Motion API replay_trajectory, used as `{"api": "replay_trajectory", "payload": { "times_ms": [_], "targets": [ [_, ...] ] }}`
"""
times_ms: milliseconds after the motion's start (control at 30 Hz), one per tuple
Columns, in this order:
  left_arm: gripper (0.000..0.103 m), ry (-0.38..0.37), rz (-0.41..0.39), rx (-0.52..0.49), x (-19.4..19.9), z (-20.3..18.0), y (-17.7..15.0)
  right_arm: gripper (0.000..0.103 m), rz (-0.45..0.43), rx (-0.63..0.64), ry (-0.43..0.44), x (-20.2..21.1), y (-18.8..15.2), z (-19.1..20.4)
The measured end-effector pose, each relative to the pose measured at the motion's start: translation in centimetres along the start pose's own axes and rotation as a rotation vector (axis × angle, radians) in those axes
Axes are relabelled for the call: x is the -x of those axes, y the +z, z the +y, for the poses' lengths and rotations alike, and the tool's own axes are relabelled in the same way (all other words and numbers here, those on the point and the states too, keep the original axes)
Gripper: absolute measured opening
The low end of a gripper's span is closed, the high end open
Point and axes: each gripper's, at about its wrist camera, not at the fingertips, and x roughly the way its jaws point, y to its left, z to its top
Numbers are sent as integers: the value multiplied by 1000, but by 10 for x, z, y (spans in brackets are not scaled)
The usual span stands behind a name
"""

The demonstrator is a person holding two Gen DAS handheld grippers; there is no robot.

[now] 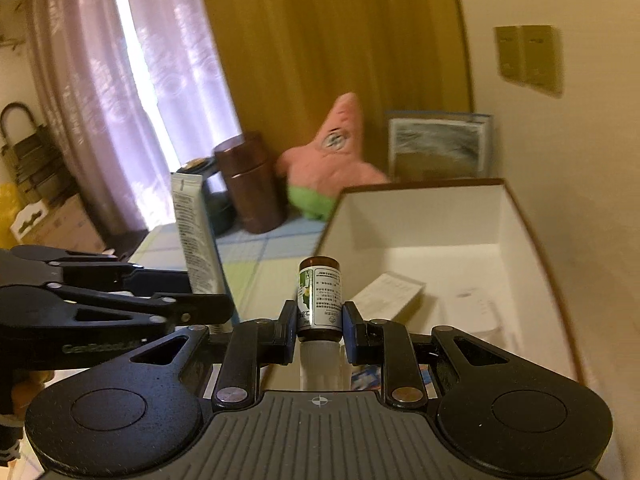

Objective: Organize rigid objects
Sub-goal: 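Carry the tube and bottle over the brown box with both tools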

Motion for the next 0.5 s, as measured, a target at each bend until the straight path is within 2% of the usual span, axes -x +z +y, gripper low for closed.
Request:
{"api": "replay_trajectory", "payload": {
  "times_ms": [267,500],
  "targets": [
    [32,-76,32,4,-44,-23,29,20,-6,-31,-77,-9,15,-46],
    [32,-84,109,13,-95,-27,43,20,38,-73,-94,-39,20,-79]
  ]
}}
